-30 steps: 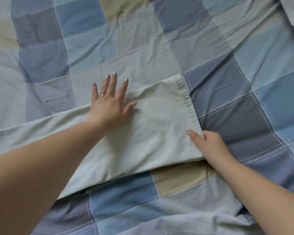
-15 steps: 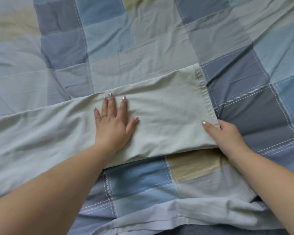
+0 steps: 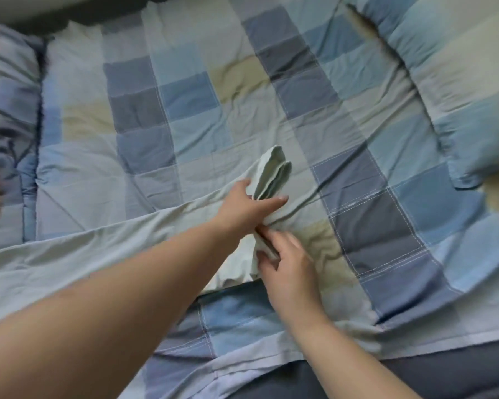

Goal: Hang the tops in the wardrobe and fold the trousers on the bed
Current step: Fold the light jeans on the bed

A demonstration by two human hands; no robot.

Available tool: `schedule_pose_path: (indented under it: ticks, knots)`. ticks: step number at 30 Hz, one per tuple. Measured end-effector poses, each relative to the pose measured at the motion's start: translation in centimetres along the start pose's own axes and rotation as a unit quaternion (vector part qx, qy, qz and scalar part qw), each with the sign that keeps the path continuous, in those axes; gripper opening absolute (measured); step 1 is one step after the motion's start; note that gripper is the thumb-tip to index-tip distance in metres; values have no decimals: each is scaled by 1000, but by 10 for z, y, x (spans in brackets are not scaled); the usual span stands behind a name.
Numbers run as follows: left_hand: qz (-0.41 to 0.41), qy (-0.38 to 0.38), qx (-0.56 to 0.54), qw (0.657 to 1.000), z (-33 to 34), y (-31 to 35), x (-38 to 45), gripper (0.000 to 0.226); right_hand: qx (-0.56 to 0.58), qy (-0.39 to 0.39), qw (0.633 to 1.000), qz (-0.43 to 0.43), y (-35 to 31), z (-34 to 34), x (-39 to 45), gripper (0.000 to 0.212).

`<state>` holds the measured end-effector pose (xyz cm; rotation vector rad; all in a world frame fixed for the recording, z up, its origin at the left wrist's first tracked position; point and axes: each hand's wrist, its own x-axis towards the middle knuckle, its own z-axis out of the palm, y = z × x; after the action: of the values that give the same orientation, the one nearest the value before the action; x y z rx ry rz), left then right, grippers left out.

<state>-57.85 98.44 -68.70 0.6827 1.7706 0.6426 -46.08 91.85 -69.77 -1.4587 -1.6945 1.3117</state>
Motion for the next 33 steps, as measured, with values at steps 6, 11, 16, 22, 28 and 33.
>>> schedule_pose_path:
  ticks: [6,11,16,22,28,33]
  knots:
    - [85,88,231,965,-95,31,-41,54,-10,-82,995,-50,-85,35,-30,51]
    - [134,57,291,946,-191,-1,-85,119,-26,-105,989,-103,-139,102,-66,44]
    - [146,134,329,923,-302,-58,-124,114,-8,-115,986,-120,-191,211,-110,43]
    - [154,241,261,922,-470,-137,-154,93,51,-102,988,-105,-260,369,-154,35]
    - [118,329,173,921,-628,-222,-174,67,41,-174,975,-135,-311,517,-192,32]
    - [27,323,75,943,-702,-303,-184,61,-11,-238,961,-138,-319,606,-210,30]
